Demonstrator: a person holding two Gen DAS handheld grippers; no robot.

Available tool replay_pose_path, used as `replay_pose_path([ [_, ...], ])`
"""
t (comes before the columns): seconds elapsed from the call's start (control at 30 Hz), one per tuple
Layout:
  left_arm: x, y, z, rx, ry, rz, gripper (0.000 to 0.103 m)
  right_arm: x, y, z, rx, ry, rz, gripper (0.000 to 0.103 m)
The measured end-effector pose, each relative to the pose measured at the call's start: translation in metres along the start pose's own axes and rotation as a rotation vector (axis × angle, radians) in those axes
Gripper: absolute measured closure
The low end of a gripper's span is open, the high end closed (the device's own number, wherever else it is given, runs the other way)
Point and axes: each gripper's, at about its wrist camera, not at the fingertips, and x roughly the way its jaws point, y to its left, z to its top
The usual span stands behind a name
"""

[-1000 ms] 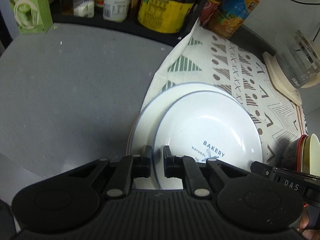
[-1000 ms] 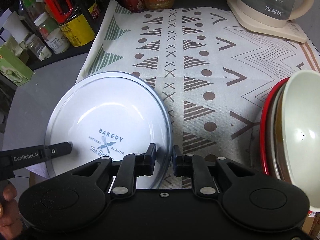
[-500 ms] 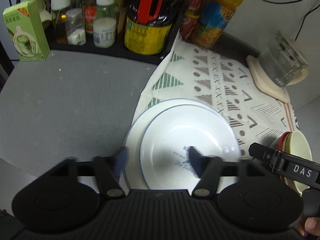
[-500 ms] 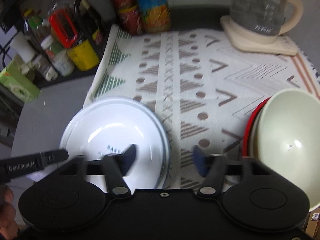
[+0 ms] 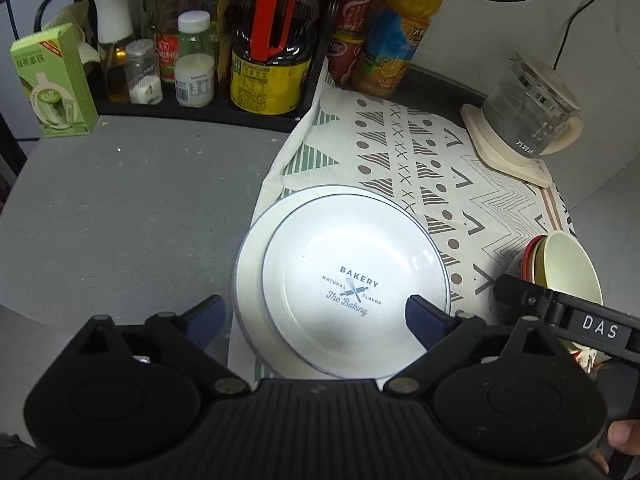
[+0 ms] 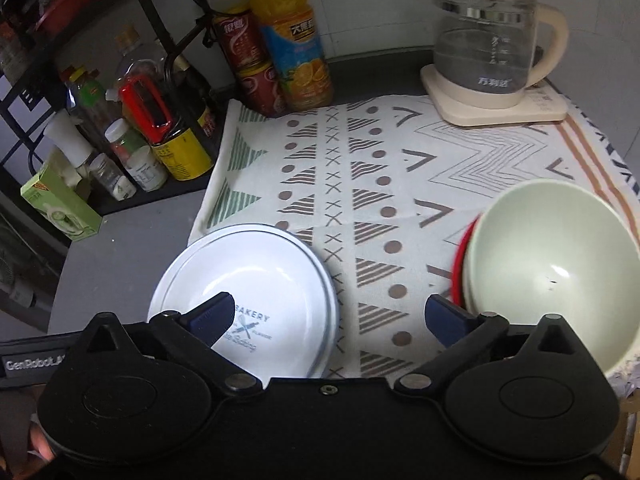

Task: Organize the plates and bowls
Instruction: 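Pull both tools back from the plate stack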

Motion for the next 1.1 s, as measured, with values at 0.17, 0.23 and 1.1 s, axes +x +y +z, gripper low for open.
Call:
replay_pose_path([
  [0.17, -0.015, 0.000, -0.003, -0.005, -0.023, 0.015, 0.006, -0.017, -0.002, -0.007, 0.005, -0.028, -0.044, 0.000],
  [0.23, -0.022, -0.002, -0.004, -0.001, -0.038, 0.022, 0.001, -0.026, -0.003, -0.010, 0.016, -0.039, -0.043, 0.000],
  [1.1, -0.106, -0.054, -0.047, 0.137, -0.136, -0.083, 0.001, -0.152, -0.039, -0.059, 0.027, -0.163, -0.031, 0.000],
])
